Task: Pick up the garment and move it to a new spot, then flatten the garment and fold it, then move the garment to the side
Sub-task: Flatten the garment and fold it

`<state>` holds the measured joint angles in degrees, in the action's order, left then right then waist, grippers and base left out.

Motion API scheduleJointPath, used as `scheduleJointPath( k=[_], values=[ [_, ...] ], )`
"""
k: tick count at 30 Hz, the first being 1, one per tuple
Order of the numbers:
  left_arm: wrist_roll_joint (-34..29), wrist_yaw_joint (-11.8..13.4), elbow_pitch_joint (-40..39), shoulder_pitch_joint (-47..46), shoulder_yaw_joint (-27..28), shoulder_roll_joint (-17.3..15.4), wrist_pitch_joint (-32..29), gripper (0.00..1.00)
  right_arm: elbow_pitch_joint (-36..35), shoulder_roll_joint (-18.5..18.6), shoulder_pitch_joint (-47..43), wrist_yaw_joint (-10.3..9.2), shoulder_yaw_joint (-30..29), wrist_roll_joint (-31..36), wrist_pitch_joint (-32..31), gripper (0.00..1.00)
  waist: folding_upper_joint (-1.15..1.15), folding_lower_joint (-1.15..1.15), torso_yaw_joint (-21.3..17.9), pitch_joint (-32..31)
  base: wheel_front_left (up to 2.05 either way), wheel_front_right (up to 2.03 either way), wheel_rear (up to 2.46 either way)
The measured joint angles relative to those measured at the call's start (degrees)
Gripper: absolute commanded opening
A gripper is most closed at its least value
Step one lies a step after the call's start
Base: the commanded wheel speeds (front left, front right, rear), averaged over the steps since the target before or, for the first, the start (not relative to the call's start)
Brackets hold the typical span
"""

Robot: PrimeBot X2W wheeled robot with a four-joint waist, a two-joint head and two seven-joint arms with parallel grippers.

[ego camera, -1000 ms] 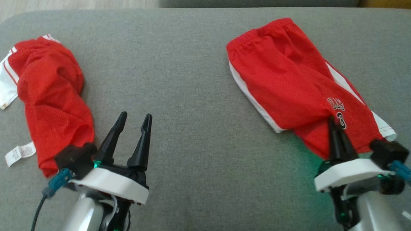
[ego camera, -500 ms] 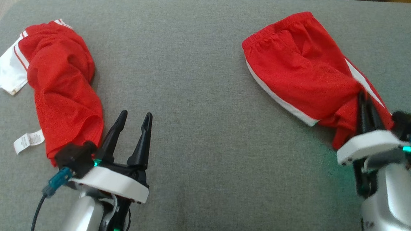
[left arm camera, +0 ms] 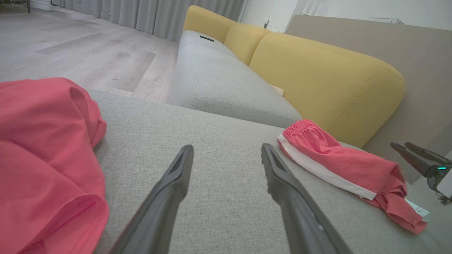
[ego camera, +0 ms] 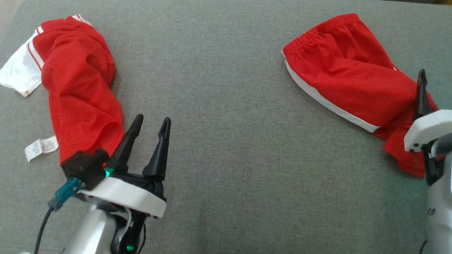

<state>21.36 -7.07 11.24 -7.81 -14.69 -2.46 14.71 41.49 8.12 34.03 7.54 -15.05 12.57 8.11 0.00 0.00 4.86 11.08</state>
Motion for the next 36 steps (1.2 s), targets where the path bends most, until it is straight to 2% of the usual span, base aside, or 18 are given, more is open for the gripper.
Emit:
scheduleJointPath(
  k=[4,8,11,15,21,31,36],
  values=[
    [0.0,0.0,0.0,0.01,0.16,0.0,-0.01,1.0,1.38,-1.4,0.66,0.0,-2.54,3.8,2.24,1.0,0.0,0.0,0.02,-0.29,0.0,0.0,0.0],
    [-0.01,0.04,-0.02,0.27,0.82,0.0,0.0,1.0,-0.25,-4.27,-0.81,0.0,-1.53,2.0,5.47,1.0,0.0,0.0,-1.0,-1.12,0.0,0.0,0.0],
    [-0.02,0.08,-0.02,0.72,1.08,0.0,-0.01,1.0,-3.75,-4.78,-4.89,0.0,2.24,-3.01,6.11,1.0,0.0,0.0,-2.2,-1.67,0.0,0.0,0.0],
    [-0.03,0.08,-0.05,0.74,1.2,0.0,-0.01,1.0,-11.37,-5.02,-13.87,0.0,10.8,-15.52,6.2,1.0,0.0,0.0,-3.95,-2.68,0.0,0.0,0.0],
    [-0.11,0.08,-0.22,1.15,1.47,0.0,-0.01,1.0,-21.61,-5.38,-24.12,0.0,14.8,-24.8,6.26,1.0,0.0,0.0,-6.06,-4.12,0.0,0.0,0.0],
    [-0.11,0.02,-0.26,2.01,0.6,0.0,-0.01,1.0,-21.76,-5.41,-27.15,0.0,16.39,-25.62,6.26,1.0,0.0,0.0,-5.69,-4.66,0.0,0.0,0.0],
    [-0.11,0.02,-0.3,1.98,0.49,-0.01,-0.01,1.0,-16.75,-5.42,-25.19,0.0,16.88,-23.69,6.25,1.0,0.0,0.0,-4.16,-3.57,0.0,0.0,0.0]
  ],
)
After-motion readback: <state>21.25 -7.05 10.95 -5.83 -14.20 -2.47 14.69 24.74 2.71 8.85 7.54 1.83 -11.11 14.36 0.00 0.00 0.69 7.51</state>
